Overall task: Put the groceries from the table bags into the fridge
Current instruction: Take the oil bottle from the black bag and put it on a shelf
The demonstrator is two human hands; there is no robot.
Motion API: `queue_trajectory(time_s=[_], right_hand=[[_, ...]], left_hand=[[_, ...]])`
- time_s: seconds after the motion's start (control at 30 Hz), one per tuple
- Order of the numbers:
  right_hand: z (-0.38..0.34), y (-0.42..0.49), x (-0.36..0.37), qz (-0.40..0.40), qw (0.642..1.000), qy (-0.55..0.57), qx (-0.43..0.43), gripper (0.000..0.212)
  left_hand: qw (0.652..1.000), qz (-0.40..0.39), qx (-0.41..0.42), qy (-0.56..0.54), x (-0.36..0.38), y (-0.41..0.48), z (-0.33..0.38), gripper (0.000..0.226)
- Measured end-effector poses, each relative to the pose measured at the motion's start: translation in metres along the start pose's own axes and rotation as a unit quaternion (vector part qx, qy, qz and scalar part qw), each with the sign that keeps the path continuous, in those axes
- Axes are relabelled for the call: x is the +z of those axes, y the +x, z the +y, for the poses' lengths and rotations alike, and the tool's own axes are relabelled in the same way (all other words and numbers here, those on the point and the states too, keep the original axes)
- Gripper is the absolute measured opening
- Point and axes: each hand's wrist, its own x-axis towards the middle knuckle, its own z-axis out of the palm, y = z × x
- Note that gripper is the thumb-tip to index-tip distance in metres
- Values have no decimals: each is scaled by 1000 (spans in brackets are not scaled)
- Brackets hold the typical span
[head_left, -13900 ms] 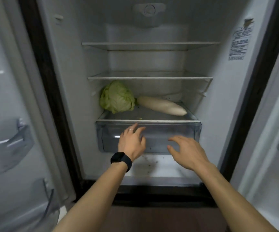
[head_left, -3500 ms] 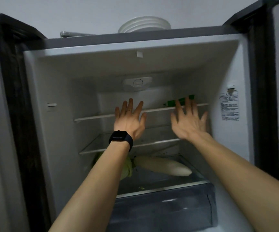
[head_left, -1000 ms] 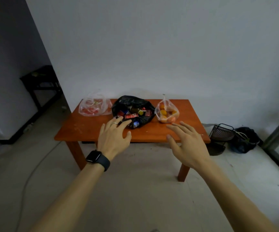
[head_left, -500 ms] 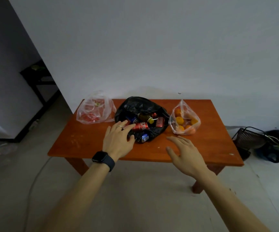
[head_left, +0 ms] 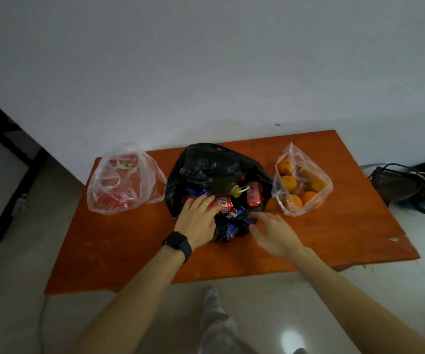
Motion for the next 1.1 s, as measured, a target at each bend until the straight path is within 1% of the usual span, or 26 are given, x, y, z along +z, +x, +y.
queue_trajectory(time_s=[0.07, 0.13, 0.23, 0.27, 0.33, 0.47, 0.63, 0.73, 0.8, 0.87, 0.97, 1.03, 1.1], right_hand=[[-4, 36, 5, -3, 999, 10, 31, 44], [-8, 68, 9, -12, 998, -1, 62, 45], [-13, 109, 14, -22, 996, -48, 79, 50], [-14, 122, 15, -28, 994, -69, 78, 52], [-15, 142, 18, -56, 989, -113, 80, 57], [-11, 169, 27, -114, 976, -161, 93, 59], [-7, 184, 31, -95, 974, -183, 96, 55], [-7, 189, 29, -102, 969, -197, 106, 50], [-9, 189, 32, -99, 970, -197, 100, 48], [-13, 189, 35, -87, 974, -192, 83, 47], [-20, 189, 33, -86, 982, -148, 82, 42], [-23, 187, 30, -76, 988, -100, 90, 36], [-24, 184, 27, -49, 994, -38, 95, 31]], left_hand=[[995, -32, 67, 67, 7, 35, -23, 59], [982, -68, 127, 119, 15, 64, -42, 64], [957, -83, 188, 206, 28, 103, -68, 68], [949, -85, 191, 236, 30, 116, -78, 70], [943, -87, 171, 272, 30, 143, -98, 74], [938, -84, 140, 305, 23, 186, -136, 80], [945, -61, 94, 308, 14, 219, -162, 88], [952, -53, 79, 291, 8, 231, -166, 90], [956, -59, 99, 270, 9, 234, -164, 90], [956, -65, 143, 247, 15, 232, -159, 83], [952, -82, 201, 216, 21, 227, -151, 77], [952, -96, 208, 203, 23, 225, -147, 79], [955, -102, 204, 190, 23, 225, -146, 87]])
